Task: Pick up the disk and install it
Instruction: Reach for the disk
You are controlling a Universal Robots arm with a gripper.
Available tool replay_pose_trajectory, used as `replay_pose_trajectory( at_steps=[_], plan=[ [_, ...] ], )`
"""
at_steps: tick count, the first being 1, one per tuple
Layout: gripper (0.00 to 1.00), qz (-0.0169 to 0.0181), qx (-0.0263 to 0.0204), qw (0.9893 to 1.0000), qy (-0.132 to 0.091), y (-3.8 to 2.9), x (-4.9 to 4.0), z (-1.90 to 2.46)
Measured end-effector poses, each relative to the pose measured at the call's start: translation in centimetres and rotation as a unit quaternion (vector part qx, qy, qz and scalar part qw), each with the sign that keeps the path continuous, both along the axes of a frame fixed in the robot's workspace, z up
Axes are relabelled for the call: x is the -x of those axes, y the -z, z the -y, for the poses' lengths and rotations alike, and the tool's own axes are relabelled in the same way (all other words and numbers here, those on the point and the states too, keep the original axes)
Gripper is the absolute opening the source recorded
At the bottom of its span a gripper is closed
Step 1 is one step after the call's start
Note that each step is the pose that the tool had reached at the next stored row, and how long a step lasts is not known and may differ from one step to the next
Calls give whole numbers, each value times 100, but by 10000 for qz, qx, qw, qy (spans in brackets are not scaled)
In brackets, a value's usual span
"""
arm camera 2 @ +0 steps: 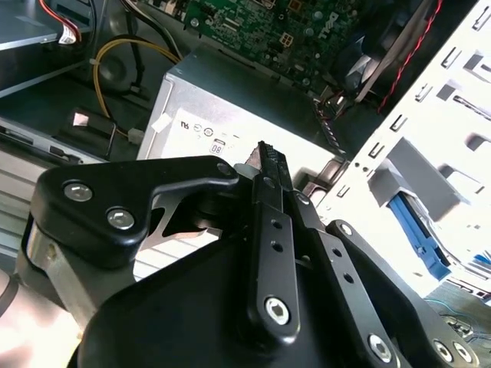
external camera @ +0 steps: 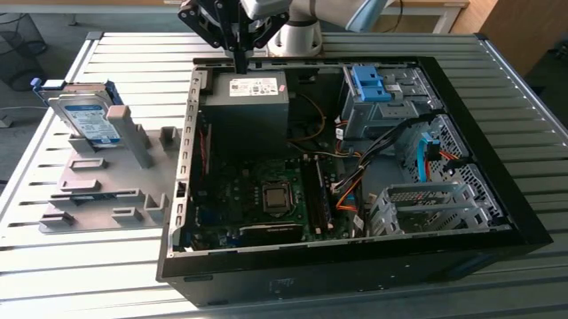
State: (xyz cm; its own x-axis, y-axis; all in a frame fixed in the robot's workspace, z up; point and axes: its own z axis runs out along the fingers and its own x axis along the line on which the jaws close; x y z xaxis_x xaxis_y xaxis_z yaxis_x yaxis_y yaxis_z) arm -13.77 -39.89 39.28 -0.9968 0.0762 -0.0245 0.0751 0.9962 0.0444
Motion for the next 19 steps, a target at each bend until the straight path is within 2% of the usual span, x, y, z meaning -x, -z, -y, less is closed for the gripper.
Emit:
replay_pose_trajectory(
  at_steps=[19],
  plan=[
    [11, 0, 0, 10000, 0, 7, 69, 0]
  ],
)
